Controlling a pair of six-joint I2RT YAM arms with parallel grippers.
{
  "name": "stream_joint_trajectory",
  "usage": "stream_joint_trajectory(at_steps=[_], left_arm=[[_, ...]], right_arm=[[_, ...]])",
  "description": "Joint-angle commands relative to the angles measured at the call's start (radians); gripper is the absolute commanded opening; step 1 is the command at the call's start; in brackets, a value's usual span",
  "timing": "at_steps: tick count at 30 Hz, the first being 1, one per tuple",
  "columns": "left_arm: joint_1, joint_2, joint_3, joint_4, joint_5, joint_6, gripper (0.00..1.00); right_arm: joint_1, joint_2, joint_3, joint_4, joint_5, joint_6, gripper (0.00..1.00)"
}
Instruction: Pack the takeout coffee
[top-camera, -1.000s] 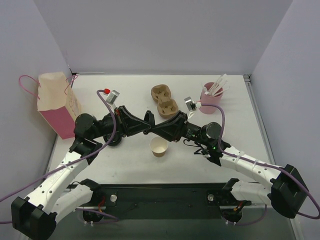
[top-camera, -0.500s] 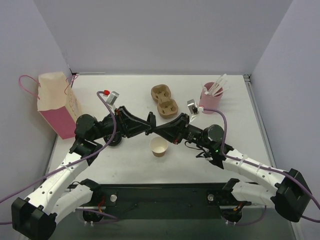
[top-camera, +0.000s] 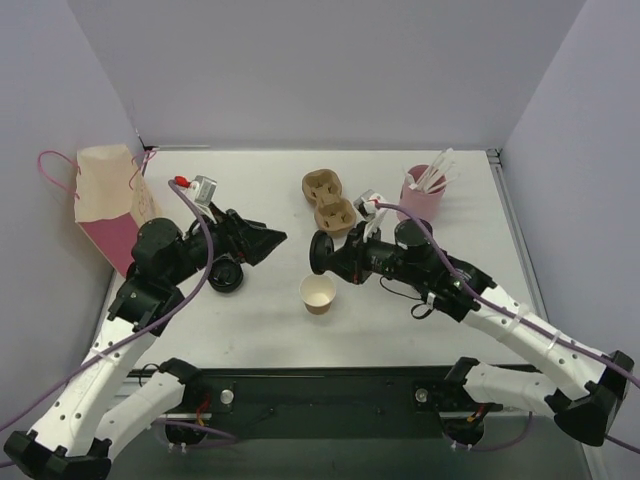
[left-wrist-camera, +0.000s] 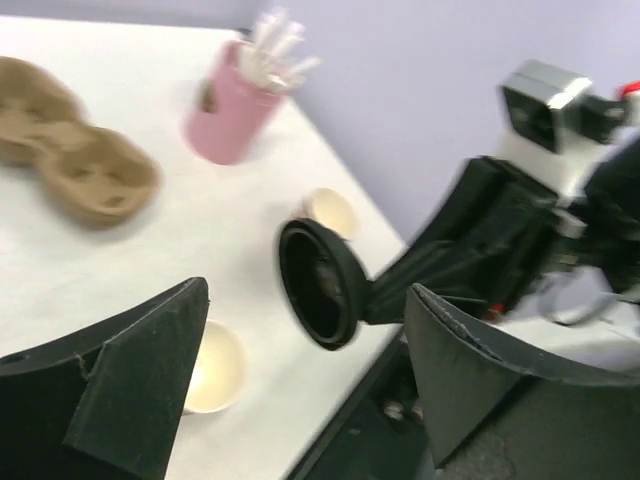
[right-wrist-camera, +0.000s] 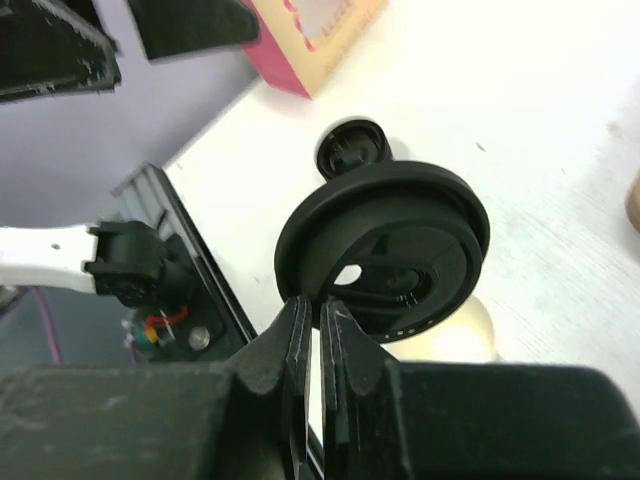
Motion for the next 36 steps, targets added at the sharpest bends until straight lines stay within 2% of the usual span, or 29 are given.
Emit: stream_joint_trajectory(at_steps=[1, 3, 6, 10, 14, 25, 33, 36], left_arm=[[0.005, -0.072, 0.09, -0.357, -0.351, 0.254, 0.93], [0.007, -0.115, 0.074, -0.42, -0.444, 0.314, 0.94], [0.007, -0.217, 0.022, -0.451, -0.532, 0.351, 0.96], [0.007, -0.332, -0.044, -0.478, -0.591, 0.375, 0.97], [0.007, -0.385, -0.096, -0.49, -0.625, 0.392, 0.97], [0.008, -0.495, -0.108, -0.471, -0.68, 0.398, 0.97], [0.01, -0.596, -0.11, -0.484, -0.841, 0.392, 0.97], [0.01, -0.601, -0.108, -0.488, -0.838, 0.385, 0.97]], right_arm=[[0.039, 0.135, 0.209, -0.503, 0.226, -0.107, 0.0], [0.044, 0.236, 0.297, -0.629, 0.251, -0.105, 0.0], [0.07, 0.344, 0.375, -0.723, 0.309, -0.093, 0.0], [0.119, 0.457, 0.482, -0.81, 0.373, -0.073, 0.0], [0.149, 0.578, 0.572, -0.893, 0.41, -0.073, 0.0], [0.205, 0.746, 0.742, -1.005, 0.463, -0.073, 0.0], [0.243, 0.847, 0.86, -1.082, 0.467, -0.081, 0.0], [0.258, 0.884, 0.9, -1.111, 0.482, -0.084, 0.0]])
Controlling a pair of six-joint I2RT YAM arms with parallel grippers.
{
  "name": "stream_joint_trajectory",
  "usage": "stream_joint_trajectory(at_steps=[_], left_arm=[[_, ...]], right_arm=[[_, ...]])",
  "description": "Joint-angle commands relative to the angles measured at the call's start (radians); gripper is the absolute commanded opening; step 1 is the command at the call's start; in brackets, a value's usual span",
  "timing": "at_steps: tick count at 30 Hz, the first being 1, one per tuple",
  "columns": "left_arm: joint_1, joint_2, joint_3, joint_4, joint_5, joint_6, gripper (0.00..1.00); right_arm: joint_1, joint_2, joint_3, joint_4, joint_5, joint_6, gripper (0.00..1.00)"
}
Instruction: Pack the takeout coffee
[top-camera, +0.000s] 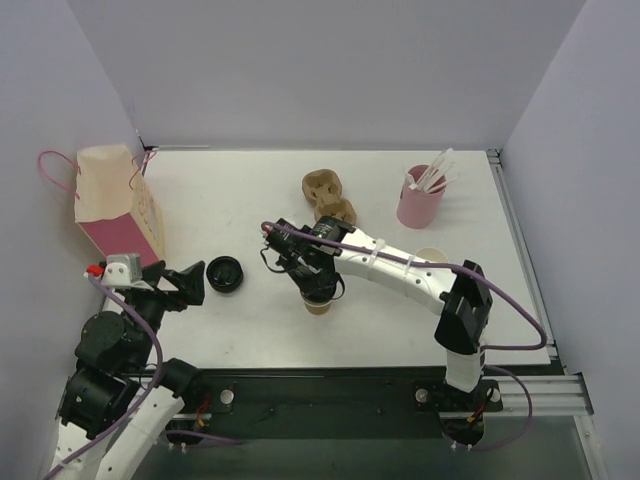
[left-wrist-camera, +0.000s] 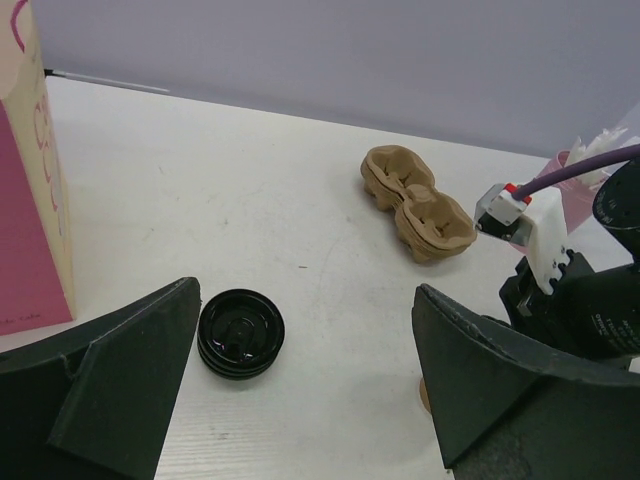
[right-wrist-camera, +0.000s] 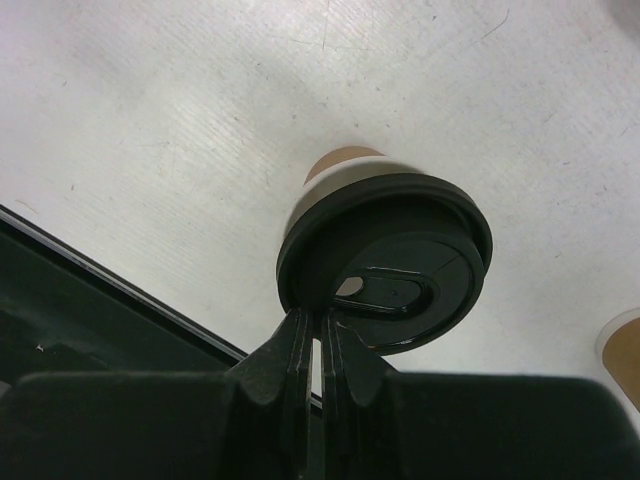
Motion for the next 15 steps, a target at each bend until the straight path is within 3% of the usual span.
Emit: stream_joint_trajectory(at_steps=[1, 15], left_arm=[[0.008, -0.011, 0.001, 0.009, -0.053, -0.003, 0.97], [0.008, -0.02, 0.003, 0.004, -0.06, -0.003, 0.97]], right_arm=[[0.023, 0.051, 0.08, -0.121, 0.05, -0.007, 0.0], [0.04, 0.154, 0.171, -0.233, 0.074, -0.026, 0.0]])
